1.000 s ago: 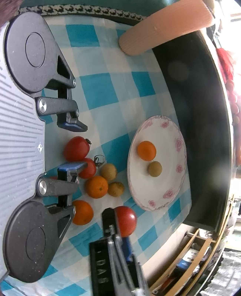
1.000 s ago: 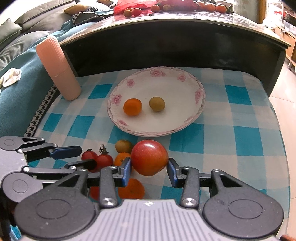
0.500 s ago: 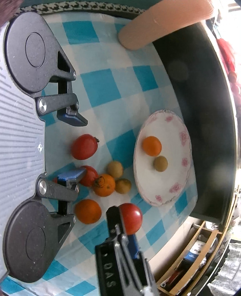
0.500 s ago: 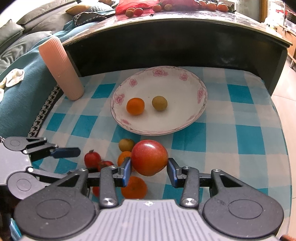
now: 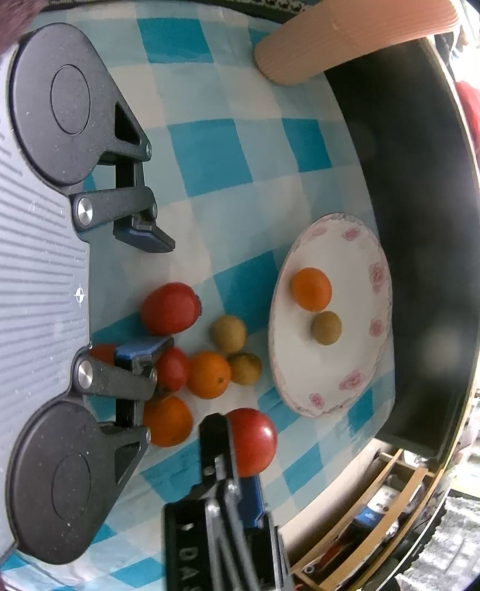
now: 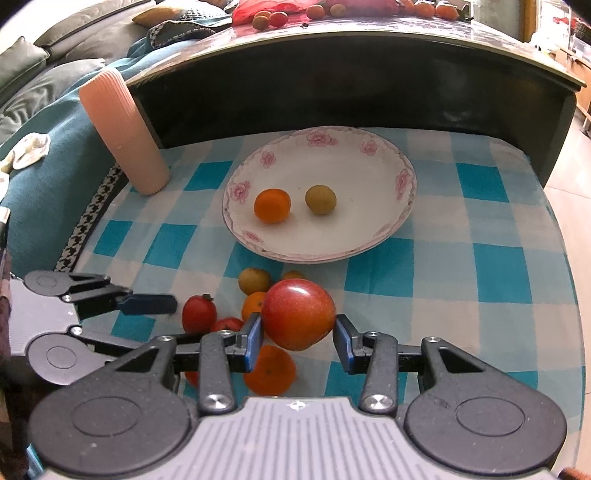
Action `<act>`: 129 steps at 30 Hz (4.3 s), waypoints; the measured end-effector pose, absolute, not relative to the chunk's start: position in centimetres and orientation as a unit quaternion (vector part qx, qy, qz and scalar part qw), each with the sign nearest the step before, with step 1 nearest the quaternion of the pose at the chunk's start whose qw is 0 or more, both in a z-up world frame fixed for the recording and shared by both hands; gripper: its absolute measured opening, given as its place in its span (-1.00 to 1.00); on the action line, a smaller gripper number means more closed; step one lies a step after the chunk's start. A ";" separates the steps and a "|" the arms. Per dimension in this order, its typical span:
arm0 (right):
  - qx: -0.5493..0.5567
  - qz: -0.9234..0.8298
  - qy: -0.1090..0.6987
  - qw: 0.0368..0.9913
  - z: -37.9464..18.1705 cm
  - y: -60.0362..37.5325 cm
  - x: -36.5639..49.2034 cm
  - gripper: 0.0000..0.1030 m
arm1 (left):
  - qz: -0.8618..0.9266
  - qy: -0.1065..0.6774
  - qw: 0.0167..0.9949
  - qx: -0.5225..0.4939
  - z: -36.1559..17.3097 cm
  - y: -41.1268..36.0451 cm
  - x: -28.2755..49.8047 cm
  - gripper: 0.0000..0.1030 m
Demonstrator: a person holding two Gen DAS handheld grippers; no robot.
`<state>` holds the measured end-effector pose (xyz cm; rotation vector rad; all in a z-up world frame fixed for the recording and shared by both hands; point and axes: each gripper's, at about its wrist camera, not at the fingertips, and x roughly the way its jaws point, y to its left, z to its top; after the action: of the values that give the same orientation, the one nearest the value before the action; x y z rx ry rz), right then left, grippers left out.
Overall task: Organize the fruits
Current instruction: 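Grasp a red cherry tomato with the left tool while the right tool carries the tomato toward the plate, then lower the cherry tomato and large tomato into the plate and open both tools, then withdraw both tools from the plate toward the remaining fruit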
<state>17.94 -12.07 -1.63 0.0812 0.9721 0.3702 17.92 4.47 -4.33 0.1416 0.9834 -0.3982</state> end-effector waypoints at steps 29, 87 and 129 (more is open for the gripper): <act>0.052 0.154 0.443 0.881 -0.6 -13.2 19.8 0.06 | -0.171 0.414 0.892 0.064 -0.7 2.5 18.9 -0.18; -0.013 0.106 0.407 0.907 -1.5 -12.1 24.6 0.08 | -0.120 0.396 0.906 0.087 -1.7 1.3 22.7 0.10; -0.042 0.083 0.434 0.896 0.2 -12.7 15.4 0.09 | -0.129 0.425 0.890 0.100 -0.1 2.2 13.6 0.59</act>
<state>15.44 -12.73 0.18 -0.0869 0.8992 0.1717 13.57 2.24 -0.13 0.2069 0.8835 -0.2669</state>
